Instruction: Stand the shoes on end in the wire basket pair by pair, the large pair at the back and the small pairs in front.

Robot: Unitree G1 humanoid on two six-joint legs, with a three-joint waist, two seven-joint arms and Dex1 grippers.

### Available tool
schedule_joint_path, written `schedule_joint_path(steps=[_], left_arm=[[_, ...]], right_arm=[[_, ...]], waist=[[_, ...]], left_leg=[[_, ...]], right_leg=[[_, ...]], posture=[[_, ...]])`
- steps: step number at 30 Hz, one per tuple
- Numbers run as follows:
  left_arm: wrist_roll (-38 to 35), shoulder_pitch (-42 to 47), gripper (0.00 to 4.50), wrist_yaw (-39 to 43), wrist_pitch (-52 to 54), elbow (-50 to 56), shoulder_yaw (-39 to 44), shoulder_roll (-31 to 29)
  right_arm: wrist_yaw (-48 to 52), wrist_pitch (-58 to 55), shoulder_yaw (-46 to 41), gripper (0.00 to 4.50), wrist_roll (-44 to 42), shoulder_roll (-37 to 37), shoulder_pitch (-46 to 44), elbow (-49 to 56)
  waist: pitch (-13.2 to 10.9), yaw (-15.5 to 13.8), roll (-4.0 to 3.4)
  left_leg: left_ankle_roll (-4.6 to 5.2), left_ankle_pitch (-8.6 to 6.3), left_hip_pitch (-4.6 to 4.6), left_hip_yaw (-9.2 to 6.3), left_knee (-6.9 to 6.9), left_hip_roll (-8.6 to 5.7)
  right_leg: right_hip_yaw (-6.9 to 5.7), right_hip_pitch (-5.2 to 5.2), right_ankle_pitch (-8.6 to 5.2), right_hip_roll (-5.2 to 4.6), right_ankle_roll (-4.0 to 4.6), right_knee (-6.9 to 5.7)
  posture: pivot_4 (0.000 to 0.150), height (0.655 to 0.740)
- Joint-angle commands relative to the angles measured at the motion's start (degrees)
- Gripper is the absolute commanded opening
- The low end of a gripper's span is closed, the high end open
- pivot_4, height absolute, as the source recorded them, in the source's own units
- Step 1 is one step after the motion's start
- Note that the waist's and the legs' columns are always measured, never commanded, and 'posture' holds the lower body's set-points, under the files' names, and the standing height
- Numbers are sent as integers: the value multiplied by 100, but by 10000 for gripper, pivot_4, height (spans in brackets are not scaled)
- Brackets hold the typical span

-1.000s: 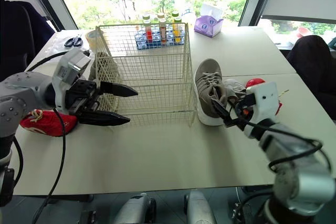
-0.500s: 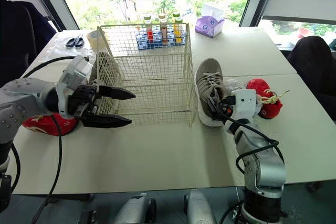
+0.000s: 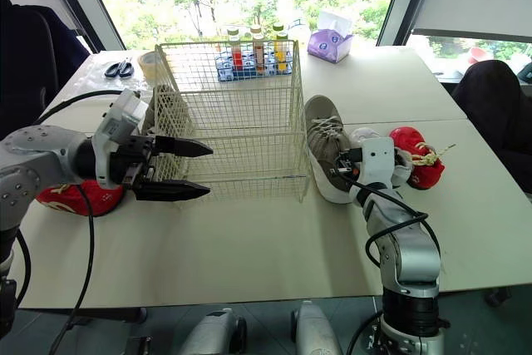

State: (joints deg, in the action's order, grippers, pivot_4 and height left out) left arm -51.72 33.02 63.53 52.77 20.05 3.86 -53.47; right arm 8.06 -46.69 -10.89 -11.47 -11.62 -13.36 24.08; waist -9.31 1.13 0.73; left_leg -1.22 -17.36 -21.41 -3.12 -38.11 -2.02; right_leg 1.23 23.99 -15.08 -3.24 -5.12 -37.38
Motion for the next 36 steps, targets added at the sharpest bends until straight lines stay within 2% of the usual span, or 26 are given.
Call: schedule_joint_path(steps=[1, 4, 8, 14, 18, 20, 22, 25, 29, 36], left_arm=[[67, 155, 45000, 36, -162, -79, 206, -57], [79, 277, 45000, 61, -198, -279, 223, -25], [86, 497, 45000, 98, -228, -680, 257, 60], [90, 1164, 45000, 251, -205, -1718, 347, 234], [240, 1851, 45000, 368, -196, -2697, 395, 215], [484, 2491, 45000, 238, -370, -3598, 455, 287], [870, 3042, 45000, -145, -705, -4349, 462, 443], [1279, 3546, 45000, -396, -561, -4682, 229, 515], [692, 3951, 45000, -57, 732, -4607, 481, 413], [235, 3960, 45000, -209, 1623, -4090, 888, 472]], right_arm=[[-161, 15, -152, 1973, -31, 51, 32, -32], [-340, 236, -438, 1973, -32, -37, -335, 237], [-449, 532, -540, 1973, 212, -507, -795, 468], [-552, 511, -1105, 1973, 19, -1096, -2084, 616], [392, 1145, -1273, 1973, -96, -2283, -2708, -37], [1198, 1733, -1304, 1973, -318, -3005, -3274, -628], [1763, 2004, -1228, 1973, -629, -3355, -3763, -1042], [2557, 2175, -987, 1973, -1016, -3572, -4096, -1395], [3461, 2303, -370, 1973, -1294, -3661, -4144, -1142], [4165, 2265, 477, 1973, -1565, -3401, -4284, -712]], waist=[[0, 0, 0], [-3, -7, -5], [-13, -12, -21], [-16, 6, -26], [-16, -8, -26], [-24, -5, -25], [-29, 2, -26], [-28, 28, -25], [-28, 152, -22], [-30, 139, -22]], left_leg=[[0, 0, 0, 0, 0, 0], [0, 0, -2, 0, -1, -1], [-1, 1, -31, 5, -2, -6], [-3, 2, -63, 6, -4, -4], [-1, 1, -76, 3, -3, -4], [1, 1, -83, 6, -8, -9], [9, 4, -88, 10, -16, -15], [17, -1, -86, 8, -6, -10], [16, 0, -92, 4, -7, -4], [-9, 14, -105, 2, -13, -7]], right_leg=[[0, 0, 0, 0, 0, 0], [0, 2, 0, 0, 0, 0], [0, 36, 0, -3, -1, -4], [0, 73, 0, -1, -1, -15], [-7, 82, 0, 0, -1, -12], [-8, 82, 1, -1, -2, -6], [-10, 83, 1, -2, -3, -8], [-14, 82, 1, 3, -3, 1], [-13, 83, 1, -1, -4, -2], [-7, 115, 2, -18, -6, -24]], posture=[[1500, 7400], [1500, 7400], [1500, 7400], [1500, 7400], [1500, 7400], [1500, 7400], [1500, 7400], [1500, 7400], [1500, 7400], [1500, 7400]])
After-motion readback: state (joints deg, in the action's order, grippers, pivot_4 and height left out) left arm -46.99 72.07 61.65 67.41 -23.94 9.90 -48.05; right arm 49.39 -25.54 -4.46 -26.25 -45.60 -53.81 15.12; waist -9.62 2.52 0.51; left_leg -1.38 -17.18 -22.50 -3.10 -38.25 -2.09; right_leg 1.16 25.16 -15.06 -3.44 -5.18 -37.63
